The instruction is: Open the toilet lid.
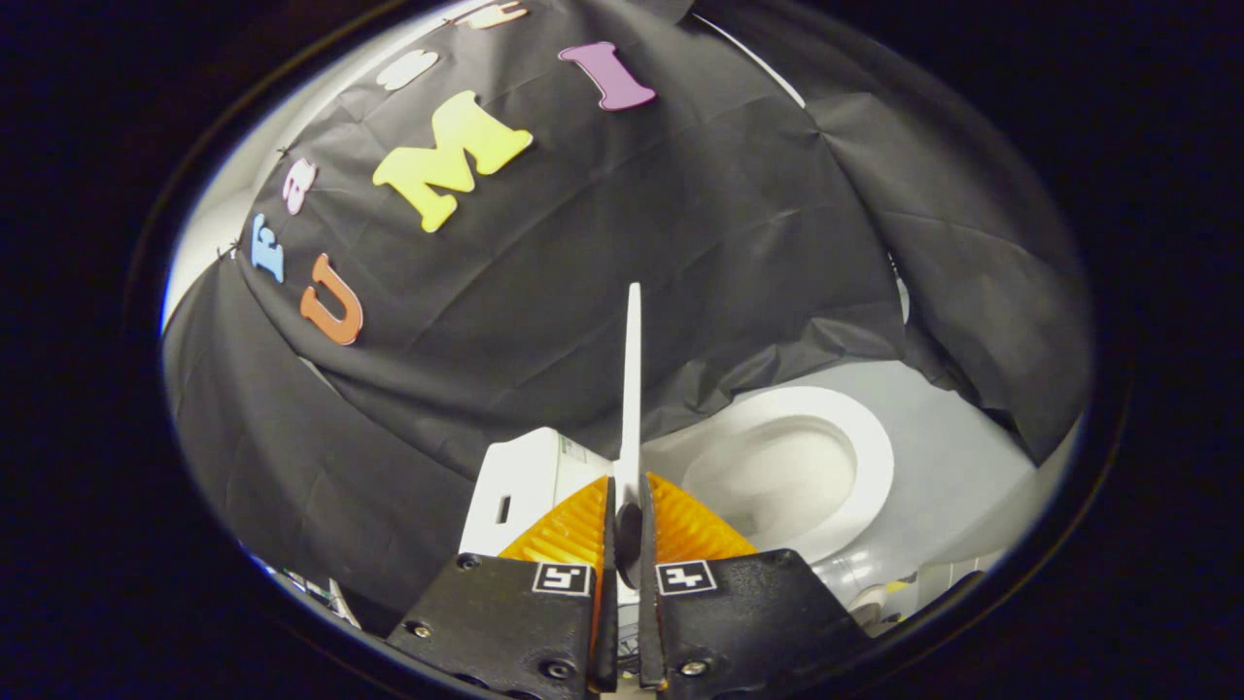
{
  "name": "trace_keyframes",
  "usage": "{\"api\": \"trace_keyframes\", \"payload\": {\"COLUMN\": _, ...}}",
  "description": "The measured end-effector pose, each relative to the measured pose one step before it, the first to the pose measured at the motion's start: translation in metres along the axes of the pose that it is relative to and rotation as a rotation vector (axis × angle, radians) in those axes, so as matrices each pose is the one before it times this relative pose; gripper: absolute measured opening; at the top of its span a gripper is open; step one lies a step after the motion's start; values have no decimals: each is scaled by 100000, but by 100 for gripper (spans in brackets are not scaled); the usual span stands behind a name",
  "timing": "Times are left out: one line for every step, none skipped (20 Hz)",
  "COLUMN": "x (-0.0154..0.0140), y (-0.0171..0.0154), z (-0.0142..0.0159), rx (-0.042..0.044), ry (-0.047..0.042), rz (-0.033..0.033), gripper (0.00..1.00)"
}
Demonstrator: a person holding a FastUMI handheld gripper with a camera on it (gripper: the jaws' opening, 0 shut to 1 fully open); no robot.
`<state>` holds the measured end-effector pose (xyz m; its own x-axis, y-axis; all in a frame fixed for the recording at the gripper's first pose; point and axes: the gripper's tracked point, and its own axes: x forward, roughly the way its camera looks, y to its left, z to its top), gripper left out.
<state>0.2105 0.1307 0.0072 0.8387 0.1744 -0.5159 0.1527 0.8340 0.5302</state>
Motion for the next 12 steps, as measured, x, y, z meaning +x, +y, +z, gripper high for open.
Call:
{"api": "trace_keyframes", "payload": {"x": 28, "y": 639, "z": -80, "rx": -219, "ry": -115, "rz": 72, "gripper": 11}}
{"api": "trace_keyframes", "payload": {"x": 7, "y": 668, "z": -156, "rx": -900, "ry": -82, "rz": 319, "gripper": 11}}
{"api": "trace_keyframes", "payload": {"x": 53, "y": 830, "z": -116, "rx": -750, "ry": 70, "rz": 400, "gripper": 11}}
{"api": "trace_keyframes", "payload": {"x": 11, "y": 702, "z": -273, "rx": -1084, "ry": 50, "rz": 122, "gripper": 12}}
{"api": "trace_keyframes", "payload": {"x": 81, "y": 766, "z": -194, "rx": -782, "ry": -97, "rz": -293, "gripper": 12}}
{"api": "trace_keyframes", "payload": {"x": 88, "y": 725, "z": -64, "rx": -1277, "ry": 2, "rz": -79, "gripper": 12}}
{"api": "trace_keyframes", "payload": {"x": 81, "y": 677, "z": -73, "rx": -974, "ry": -102, "rz": 37, "gripper": 12}}
{"api": "trace_keyframes", "payload": {"x": 196, "y": 991, "z": -80, "rx": -1329, "ry": 37, "rz": 591, "gripper": 12}}
{"api": "trace_keyframes", "payload": {"x": 40, "y": 1032, "z": -210, "rx": -1158, "ry": -74, "rz": 173, "gripper": 12}}
{"api": "trace_keyframes", "payload": {"x": 9, "y": 313, "z": -208, "rx": -1347, "ry": 54, "rz": 116, "gripper": 12}}
{"api": "trace_keyframes", "payload": {"x": 88, "y": 590, "z": -226, "rx": -1744, "ry": -166, "rz": -629, "gripper": 12}}
{"api": "trace_keyframes", "payload": {"x": 200, "y": 1051, "z": -33, "rx": -915, "ry": 23, "rz": -131, "gripper": 12}}
